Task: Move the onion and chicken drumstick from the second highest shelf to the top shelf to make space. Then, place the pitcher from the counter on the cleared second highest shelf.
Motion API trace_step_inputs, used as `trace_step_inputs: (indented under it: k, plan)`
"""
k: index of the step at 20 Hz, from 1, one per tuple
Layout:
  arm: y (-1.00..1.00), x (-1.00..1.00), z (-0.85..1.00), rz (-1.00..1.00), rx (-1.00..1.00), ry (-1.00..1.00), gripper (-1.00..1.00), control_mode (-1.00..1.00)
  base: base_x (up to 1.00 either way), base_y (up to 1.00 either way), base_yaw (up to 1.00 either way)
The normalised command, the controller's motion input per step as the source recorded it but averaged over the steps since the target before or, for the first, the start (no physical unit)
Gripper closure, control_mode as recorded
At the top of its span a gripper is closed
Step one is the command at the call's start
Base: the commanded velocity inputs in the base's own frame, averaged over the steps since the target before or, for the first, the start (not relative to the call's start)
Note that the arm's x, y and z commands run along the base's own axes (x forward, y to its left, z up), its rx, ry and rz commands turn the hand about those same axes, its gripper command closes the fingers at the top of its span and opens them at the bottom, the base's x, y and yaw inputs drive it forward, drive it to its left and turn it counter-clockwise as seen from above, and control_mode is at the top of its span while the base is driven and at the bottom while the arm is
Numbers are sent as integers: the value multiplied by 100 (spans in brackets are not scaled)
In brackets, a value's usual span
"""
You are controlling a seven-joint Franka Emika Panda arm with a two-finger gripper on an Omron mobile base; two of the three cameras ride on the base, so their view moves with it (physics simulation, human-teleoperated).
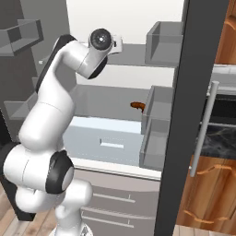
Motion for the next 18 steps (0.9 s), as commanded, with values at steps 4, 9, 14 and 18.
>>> trace_step_inputs:
  k: [4, 9, 14, 18]
  plan:
    - [4, 62, -24, 0, 0, 0, 100, -100, 0, 0, 0]
    - [0, 68, -42, 0, 0, 0, 100, -100, 0, 0, 0]
    - [0, 78, -37, 0, 0, 0, 100, -100, 0, 0, 0]
    - [0, 87, -3, 0, 0, 6, 100, -100, 0, 0, 0]
